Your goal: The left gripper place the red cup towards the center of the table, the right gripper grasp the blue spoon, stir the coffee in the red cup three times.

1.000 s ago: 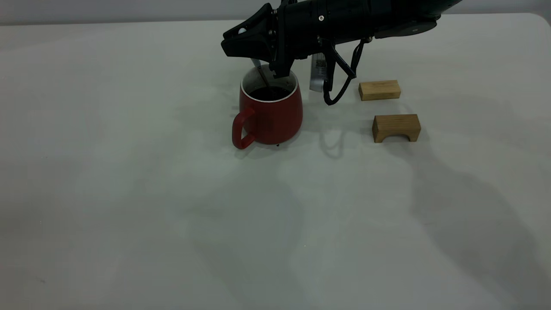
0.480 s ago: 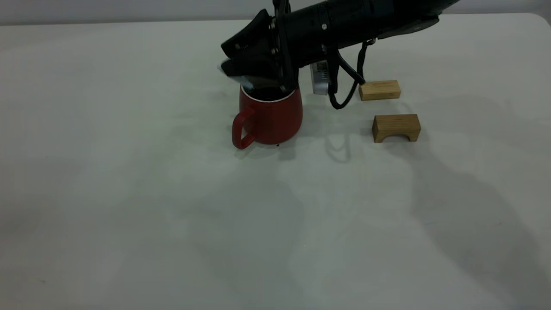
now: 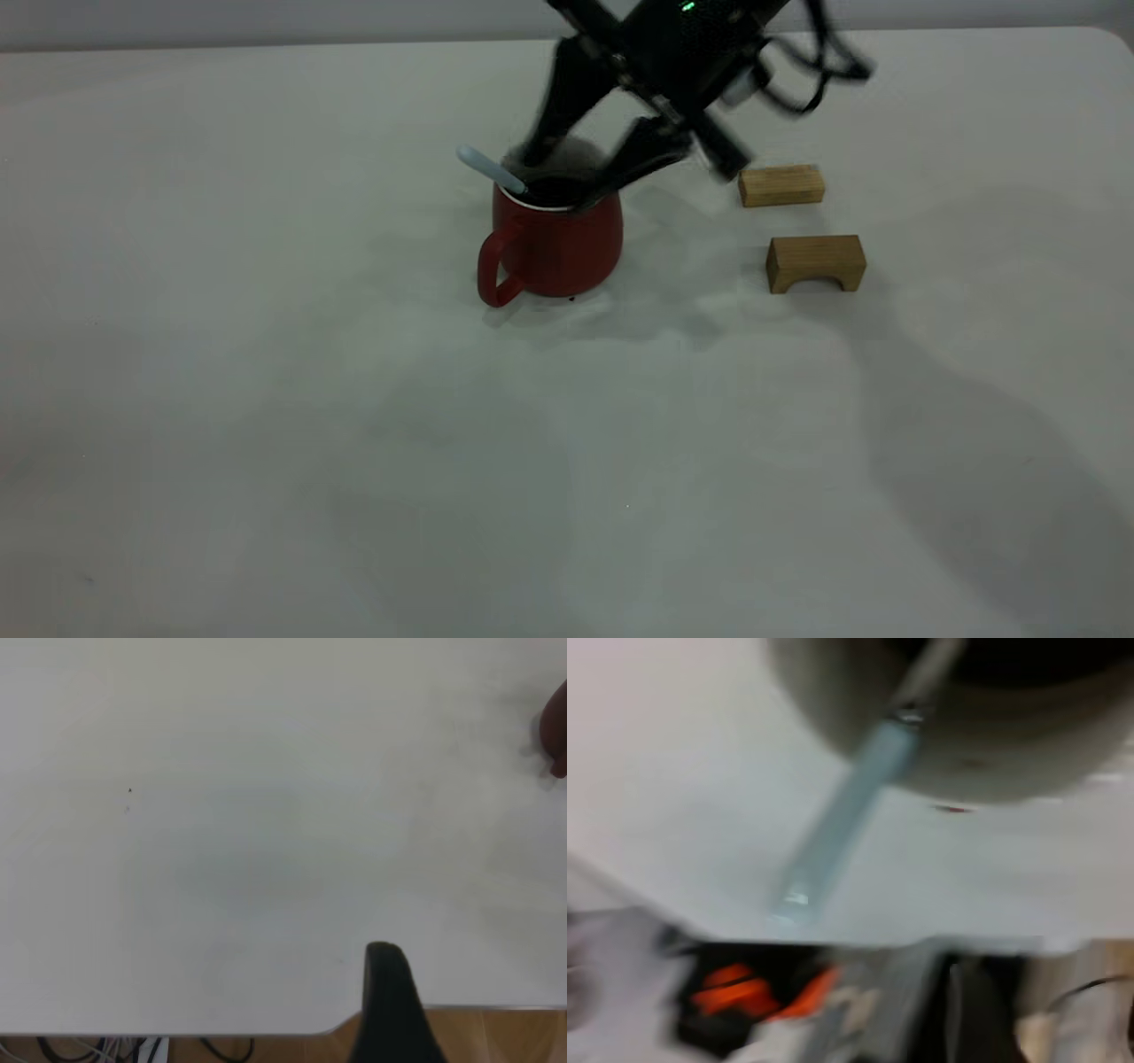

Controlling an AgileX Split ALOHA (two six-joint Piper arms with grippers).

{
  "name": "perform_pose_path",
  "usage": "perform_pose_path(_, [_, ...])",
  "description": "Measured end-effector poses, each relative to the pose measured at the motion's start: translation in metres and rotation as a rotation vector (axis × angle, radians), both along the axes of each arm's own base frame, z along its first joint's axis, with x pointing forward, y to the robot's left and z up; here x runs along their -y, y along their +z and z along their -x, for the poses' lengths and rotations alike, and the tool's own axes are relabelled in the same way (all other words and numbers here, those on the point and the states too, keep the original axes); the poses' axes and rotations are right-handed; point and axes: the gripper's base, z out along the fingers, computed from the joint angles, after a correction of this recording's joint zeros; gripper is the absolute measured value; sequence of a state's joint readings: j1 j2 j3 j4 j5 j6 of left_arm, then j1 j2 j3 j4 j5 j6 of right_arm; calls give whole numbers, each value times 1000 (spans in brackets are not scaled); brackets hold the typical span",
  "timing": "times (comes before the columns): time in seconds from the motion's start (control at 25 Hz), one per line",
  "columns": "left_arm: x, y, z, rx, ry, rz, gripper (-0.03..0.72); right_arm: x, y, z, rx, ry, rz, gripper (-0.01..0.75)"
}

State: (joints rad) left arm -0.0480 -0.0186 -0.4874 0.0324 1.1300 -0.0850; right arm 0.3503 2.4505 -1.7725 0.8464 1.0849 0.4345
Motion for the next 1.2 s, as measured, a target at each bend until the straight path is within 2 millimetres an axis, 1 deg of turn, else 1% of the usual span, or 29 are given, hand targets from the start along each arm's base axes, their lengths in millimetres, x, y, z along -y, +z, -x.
perform_pose_path(0.04, [0, 0, 0, 0, 0, 0, 551, 5, 6, 1, 33, 51, 53, 446])
perform_pose_path(0.2, [0, 0, 0, 0, 0, 0, 551, 24, 49, 3, 190, 207, 245, 446])
perform_pose_path(0.36, [0, 0, 0, 0, 0, 0, 551, 43, 107, 11, 333, 299, 389, 446])
perform_pose_path(0.44, [0, 0, 0, 0, 0, 0, 551, 53, 141, 16, 426, 318, 459, 446])
perform_pose_path(0.56, [0, 0, 0, 0, 0, 0, 551, 69, 187, 26, 558, 335, 576, 446])
perform_pose_path(0.68, [0, 0, 0, 0, 0, 0, 551, 86, 224, 36, 666, 343, 704, 446])
perform_pose_path(0.8, [0, 0, 0, 0, 0, 0, 551, 98, 252, 47, 746, 347, 780, 446])
perform_pose_path(1.0, [0, 0, 0, 0, 1, 1, 551, 119, 297, 68, 903, 492, 928, 446])
perform_pose_path(1.12, [0, 0, 0, 0, 1, 1, 551, 126, 319, 83, 977, 559, 962, 446])
perform_pose_path(1.2, [0, 0, 0, 0, 1, 1, 551, 130, 328, 95, 1006, 580, 962, 446])
